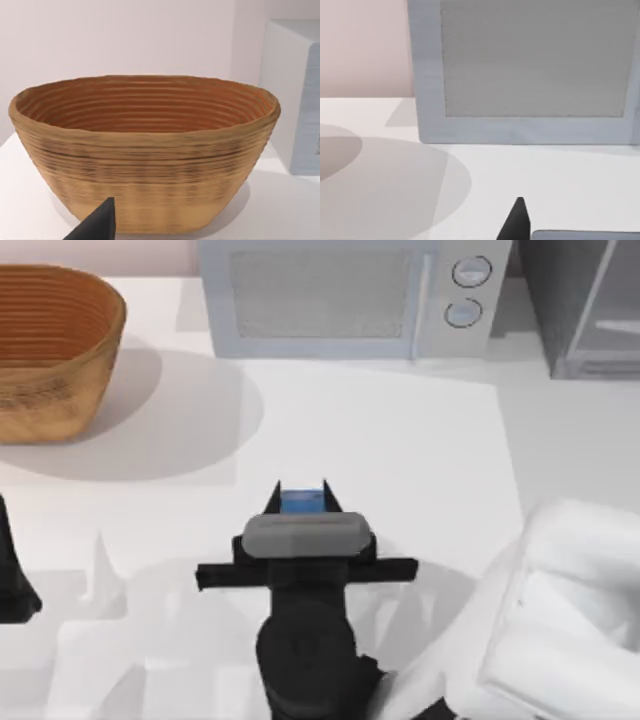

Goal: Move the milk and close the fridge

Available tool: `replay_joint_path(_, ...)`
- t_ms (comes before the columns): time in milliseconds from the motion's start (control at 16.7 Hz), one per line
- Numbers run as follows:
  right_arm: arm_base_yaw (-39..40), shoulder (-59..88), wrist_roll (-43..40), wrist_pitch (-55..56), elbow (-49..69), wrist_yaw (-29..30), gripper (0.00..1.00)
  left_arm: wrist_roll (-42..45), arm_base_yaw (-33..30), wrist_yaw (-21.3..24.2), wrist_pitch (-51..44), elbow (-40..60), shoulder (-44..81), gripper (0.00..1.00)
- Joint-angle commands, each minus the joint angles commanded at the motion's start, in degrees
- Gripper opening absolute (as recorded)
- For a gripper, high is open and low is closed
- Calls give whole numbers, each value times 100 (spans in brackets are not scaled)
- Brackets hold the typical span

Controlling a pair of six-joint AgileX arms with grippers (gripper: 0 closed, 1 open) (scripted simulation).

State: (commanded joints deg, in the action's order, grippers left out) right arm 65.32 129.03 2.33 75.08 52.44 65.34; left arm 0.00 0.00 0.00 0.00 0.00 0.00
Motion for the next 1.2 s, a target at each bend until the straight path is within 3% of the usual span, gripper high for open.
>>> replay_joint_path(780,-5740,-3665,-124,-960,-2600,-5599,0,0,0,0,0,0,0,100)
replay_joint_path(960,-6350,-4187,-139,-1100,-2946,-6209,0,0,0,0,0,0,0,100)
replay_joint_path(1200,-6449,-4280,-142,-1124,-3007,-6308,0,0,0,0,0,0,0,100)
